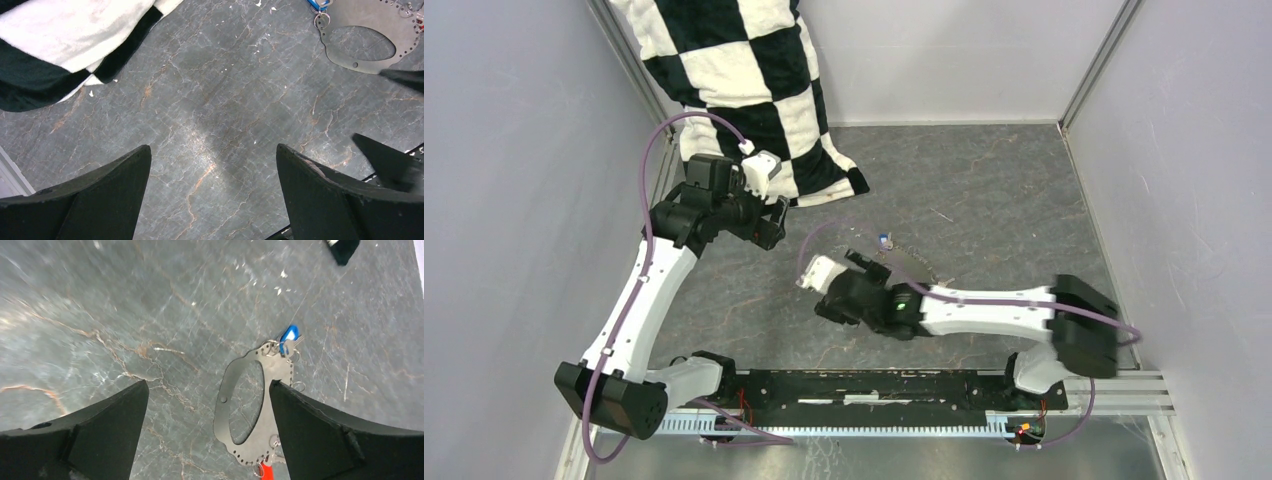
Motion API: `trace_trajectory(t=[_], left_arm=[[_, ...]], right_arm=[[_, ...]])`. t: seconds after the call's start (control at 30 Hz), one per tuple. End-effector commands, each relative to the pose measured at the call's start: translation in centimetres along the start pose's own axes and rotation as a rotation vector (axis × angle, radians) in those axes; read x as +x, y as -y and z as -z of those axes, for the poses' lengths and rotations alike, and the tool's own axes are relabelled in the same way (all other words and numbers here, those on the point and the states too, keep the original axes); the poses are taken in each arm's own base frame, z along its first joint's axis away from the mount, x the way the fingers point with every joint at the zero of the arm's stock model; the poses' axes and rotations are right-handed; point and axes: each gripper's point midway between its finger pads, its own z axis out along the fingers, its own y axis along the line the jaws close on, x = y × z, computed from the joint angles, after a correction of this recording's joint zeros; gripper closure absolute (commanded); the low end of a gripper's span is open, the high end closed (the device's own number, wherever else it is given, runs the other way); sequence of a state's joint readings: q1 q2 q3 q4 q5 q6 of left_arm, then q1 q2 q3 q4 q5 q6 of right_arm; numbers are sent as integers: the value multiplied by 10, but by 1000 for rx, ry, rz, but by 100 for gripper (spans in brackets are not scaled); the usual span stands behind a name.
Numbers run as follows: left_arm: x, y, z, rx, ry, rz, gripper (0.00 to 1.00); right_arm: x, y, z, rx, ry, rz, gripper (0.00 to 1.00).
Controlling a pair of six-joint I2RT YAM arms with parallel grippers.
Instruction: Put the keys on the keyring
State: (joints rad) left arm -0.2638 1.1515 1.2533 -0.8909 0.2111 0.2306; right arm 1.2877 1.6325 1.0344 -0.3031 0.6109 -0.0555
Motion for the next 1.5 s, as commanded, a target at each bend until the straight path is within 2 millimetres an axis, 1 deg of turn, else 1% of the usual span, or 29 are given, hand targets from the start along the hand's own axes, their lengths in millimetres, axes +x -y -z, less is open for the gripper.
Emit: trace_trajectory(t=[0.0, 0.03, 0.07, 0.1, 0.2, 0.3, 0.37, 0.4, 0.43, 0.47, 0.5, 0.53, 0.57, 0.63, 0.73, 0.8, 0.87, 0.97, 1.03, 1.07, 1.1, 1.13, 1.2, 1.33, 1.37, 1.4, 1.47], left_arm=[[-10, -4, -3, 0, 38, -40, 0], [-13, -6, -7, -3, 59, -40, 0], [-13, -7, -12, -8, 73, -40, 0], [-12, -9, -18, -12, 92, -40, 0], [-3, -20, -40, -37, 158, -37, 0], [6, -39, -59, -89, 237, -31, 0], [16, -55, -71, -122, 278, -2, 0], [25, -66, -76, -136, 283, 30, 0], [25, -69, -80, -124, 307, 37, 0], [35, -77, -86, -126, 310, 66, 0], [34, -78, -91, -116, 336, 69, 0], [42, -91, -94, -136, 355, 98, 0], [54, -97, -100, -138, 363, 132, 0], [61, -102, -110, -125, 413, 157, 0], [77, -105, -126, -129, 411, 160, 0], [84, -109, -131, -153, 428, 169, 0], [86, -109, -131, -166, 473, 168, 0], [75, -109, -119, -204, 585, 137, 0], [69, -107, -116, -202, 635, 139, 0], [68, -106, -116, -195, 654, 139, 0], [69, -103, -116, -187, 672, 134, 0], [70, -103, -116, -197, 695, 123, 0], [72, -113, -118, -233, 682, 162, 0], [73, -116, -119, -248, 678, 169, 0], [73, -115, -118, -253, 685, 167, 0], [75, -115, -114, -266, 697, 163, 0], [78, -113, -105, -300, 740, 184, 0]], right_arm=[[-23, 32, 26, -139, 200, -304, 2], [-13, 53, 27, -127, 226, -404, 2], [1, 75, 24, -95, 240, -494, 2], [16, 93, 27, -59, 265, -578, 2], [64, 150, 34, 138, 315, -745, 2], [111, 190, 45, 345, 317, -856, 2], [137, 212, 57, 496, 313, -907, 2], [155, 220, 61, 586, 281, -935, 2], [177, 227, 66, 695, 238, -963, 2], [195, 234, 71, 791, 216, -963, 2], [218, 235, 75, 887, 171, -939, 2], [235, 235, 79, 956, 152, -926, 2], [254, 235, 83, 1031, 134, -933, 2], [278, 233, 83, 1077, 107, -949, 2], [307, 232, 79, 1126, 11, -977, 2], [318, 232, 80, 1159, -22, -979, 2], [320, 234, 80, 1159, 8, -960, 2], [320, 236, 81, 1156, 46, -927, 2], [321, 238, 79, 1148, 34, -886, 2], [328, 231, 79, 1138, 19, -869, 2], [328, 232, 80, 1140, 31, -862, 2], [325, 234, 77, 1121, 39, -858, 2], [321, 237, 80, 1122, 100, -853, 2], [326, 237, 82, 1144, 133, -888, 2], [325, 238, 81, 1137, 135, -882, 2], [323, 239, 75, 1109, 123, -875, 2], [315, 240, 71, 1067, 149, -827, 2]])
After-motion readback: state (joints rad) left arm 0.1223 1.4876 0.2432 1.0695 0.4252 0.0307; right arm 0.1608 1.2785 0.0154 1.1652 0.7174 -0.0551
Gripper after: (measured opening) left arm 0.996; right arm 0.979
